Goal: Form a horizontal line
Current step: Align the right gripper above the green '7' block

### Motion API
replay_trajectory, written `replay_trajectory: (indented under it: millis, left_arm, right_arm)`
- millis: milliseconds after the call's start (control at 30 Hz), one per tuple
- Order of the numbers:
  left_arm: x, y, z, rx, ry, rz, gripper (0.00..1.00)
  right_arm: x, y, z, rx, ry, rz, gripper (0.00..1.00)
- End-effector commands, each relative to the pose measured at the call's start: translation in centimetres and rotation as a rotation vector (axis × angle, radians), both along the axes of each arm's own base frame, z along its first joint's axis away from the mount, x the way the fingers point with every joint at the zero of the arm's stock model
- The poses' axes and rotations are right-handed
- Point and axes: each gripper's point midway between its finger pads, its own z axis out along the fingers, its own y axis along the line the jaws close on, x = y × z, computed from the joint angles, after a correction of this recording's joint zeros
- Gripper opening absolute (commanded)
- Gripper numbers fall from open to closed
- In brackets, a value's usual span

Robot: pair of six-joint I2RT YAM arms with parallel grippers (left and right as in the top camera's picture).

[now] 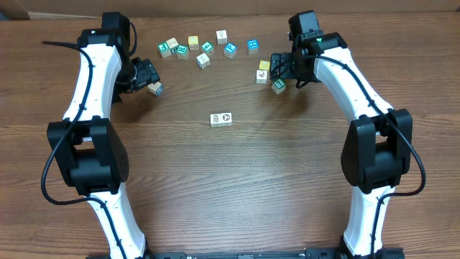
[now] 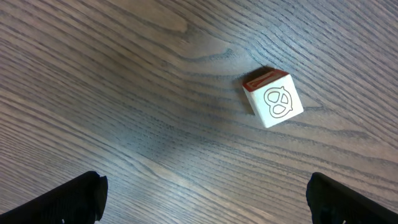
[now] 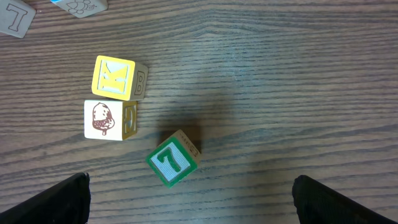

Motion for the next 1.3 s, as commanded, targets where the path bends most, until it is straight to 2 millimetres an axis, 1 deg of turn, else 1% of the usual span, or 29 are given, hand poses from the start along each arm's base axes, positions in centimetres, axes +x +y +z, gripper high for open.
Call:
replay_trajectory:
  millis: [0, 200, 1000, 1267]
  left_arm:
    - [0.38, -0.11, 0.01, 0.006, -0.006, -0.013, 1.00]
    - [0.38, -0.11, 0.03, 0.006, -0.006, -0.013, 1.00]
    - [0.38, -0.11, 0.03, 0.006, -0.006, -0.013, 1.00]
    - [0.38, -0.11, 0.03, 0.006, -0.006, -0.013, 1.00]
  right_arm:
    - [-0.03, -0.35, -0.27, -0.001, 0.005, -0.005, 1.00]
    - [-0.30, -0.41, -0.37, -0.003, 0.017, -0.005, 1.00]
    - [-0.19, -0.39, -0.34, -0.003, 0.012, -0.005, 1.00]
    - [-0.76, -0.58, -0.55, -0.008, 0.037, -0.006, 1.00]
